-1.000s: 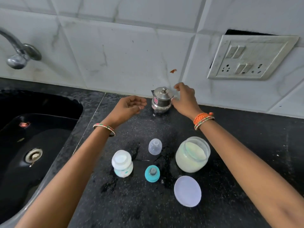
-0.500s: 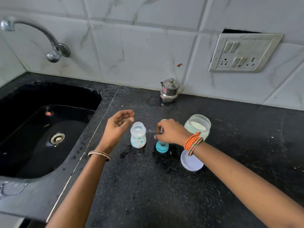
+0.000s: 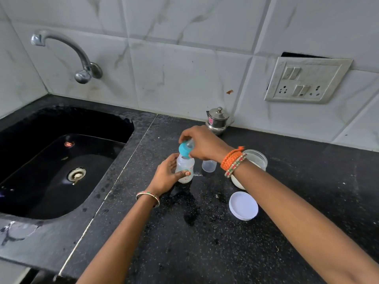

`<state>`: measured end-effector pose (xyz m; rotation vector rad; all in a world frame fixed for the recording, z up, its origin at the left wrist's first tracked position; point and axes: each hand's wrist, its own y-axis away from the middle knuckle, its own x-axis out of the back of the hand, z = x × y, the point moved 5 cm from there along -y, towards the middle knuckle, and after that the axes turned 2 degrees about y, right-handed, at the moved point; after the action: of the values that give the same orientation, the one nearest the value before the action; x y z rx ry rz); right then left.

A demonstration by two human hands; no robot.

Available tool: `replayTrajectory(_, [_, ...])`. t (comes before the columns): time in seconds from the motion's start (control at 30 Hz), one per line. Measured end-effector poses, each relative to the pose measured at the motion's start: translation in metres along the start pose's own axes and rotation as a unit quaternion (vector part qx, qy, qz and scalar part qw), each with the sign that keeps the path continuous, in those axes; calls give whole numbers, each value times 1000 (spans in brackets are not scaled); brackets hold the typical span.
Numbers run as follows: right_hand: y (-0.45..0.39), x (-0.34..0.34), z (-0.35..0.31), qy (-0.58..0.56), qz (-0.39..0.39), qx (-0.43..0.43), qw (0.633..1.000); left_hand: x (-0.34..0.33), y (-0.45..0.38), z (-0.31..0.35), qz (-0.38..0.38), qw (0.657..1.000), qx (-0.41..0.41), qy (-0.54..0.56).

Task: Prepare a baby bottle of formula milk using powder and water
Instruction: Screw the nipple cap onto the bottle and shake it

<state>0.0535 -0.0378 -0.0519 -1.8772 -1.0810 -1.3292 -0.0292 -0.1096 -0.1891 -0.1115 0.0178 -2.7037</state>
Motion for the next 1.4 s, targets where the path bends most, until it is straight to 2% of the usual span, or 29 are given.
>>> replayTrajectory(0.13, [-12, -16, -3, 55, -76, -13, 995, -6, -6, -5, 12, 1000, -7, 4])
replayTrajectory(0.37, [-15, -11, -9, 170, -37, -51, 983, -5, -6, -6, 26, 999, -7, 23])
replayTrajectory(0.47, [-13, -7, -2, 136, -140, -101, 975, -5, -7, -6, 25, 999, -7, 20])
replayTrajectory(0.5, [-13, -2, -2, 128, -144, -100, 976, -5, -8, -7, 24, 999, -4, 20])
replayTrajectory(0.63, [-11, 17, -2, 86, -32, -10, 996, -7, -8, -7, 26, 999, -6, 19])
replayTrajectory(0.7, [-6, 9, -3, 74, -54, 22, 996, -7, -7, -8, 28, 999, -13, 16])
replayTrajectory(0.8, [1, -12, -11, 78, -132, 51, 987, -6, -7, -5, 36, 999, -22, 7])
replayTrajectory(0.9, [3, -19, -16, 45, -142, 40, 988, -6, -6, -2, 47, 999, -23, -5])
replayTrajectory(1.07, [-1, -3, -9, 0, -21, 2, 1000, -7, -7, -8, 37, 999, -17, 7])
replayTrajectory(1.13, [-1, -4, -2, -9, 0, -14, 1000, -6, -6, -9, 38, 999, -18, 7])
replayTrajectory(1.23, [-1, -11, 2, -2, -15, -20, 1000, -7, -7, -9, 34, 999, -18, 14])
replayTrajectory(1.33, [1, -18, 2, 81, -69, 8, 994, -8, -7, -8, 30, 999, -22, 17])
replayTrajectory(1.4, [0, -22, 3, 110, -71, 13, 991, -7, -7, -9, 30, 999, -20, 18])
